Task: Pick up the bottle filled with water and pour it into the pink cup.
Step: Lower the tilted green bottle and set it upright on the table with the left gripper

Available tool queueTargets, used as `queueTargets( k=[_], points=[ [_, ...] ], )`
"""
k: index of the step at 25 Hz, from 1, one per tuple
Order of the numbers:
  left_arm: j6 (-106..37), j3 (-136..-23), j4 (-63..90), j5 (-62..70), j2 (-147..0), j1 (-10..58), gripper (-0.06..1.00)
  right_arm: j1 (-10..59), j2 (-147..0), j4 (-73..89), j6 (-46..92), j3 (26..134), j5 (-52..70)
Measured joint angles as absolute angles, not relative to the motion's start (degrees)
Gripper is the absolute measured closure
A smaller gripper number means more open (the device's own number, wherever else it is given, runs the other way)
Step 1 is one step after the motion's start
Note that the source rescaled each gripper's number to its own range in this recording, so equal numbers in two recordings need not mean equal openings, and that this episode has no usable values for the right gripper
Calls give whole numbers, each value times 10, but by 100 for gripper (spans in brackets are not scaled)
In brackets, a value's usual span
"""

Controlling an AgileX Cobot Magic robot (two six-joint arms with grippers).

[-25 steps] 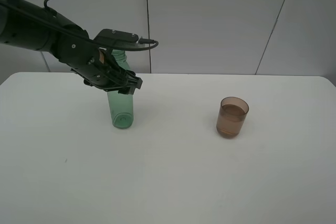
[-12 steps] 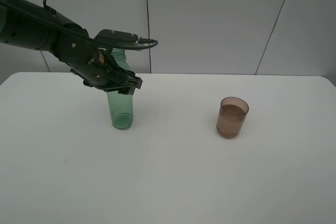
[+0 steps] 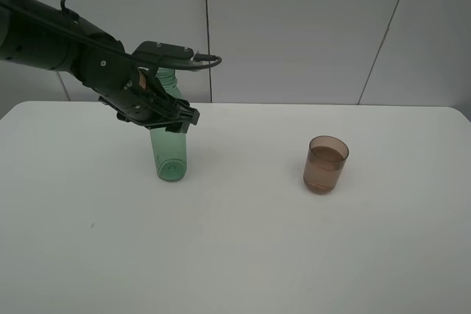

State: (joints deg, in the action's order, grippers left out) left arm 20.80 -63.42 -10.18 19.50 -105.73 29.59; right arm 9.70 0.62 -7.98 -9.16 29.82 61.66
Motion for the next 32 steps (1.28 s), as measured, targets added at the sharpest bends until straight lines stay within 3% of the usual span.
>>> queueTargets(
  k=[24, 28, 32],
  points=[
    [208, -634, -100, 229, -1045, 296, 93, 97, 6, -80, -92, 298, 617],
    [208, -634, -100, 229, -1044, 296, 59, 97, 6, -80, -92, 298, 617],
    [208, -634, -100, 229, -1044, 296, 48, 97, 6, -80, -92, 298, 617]
  ],
)
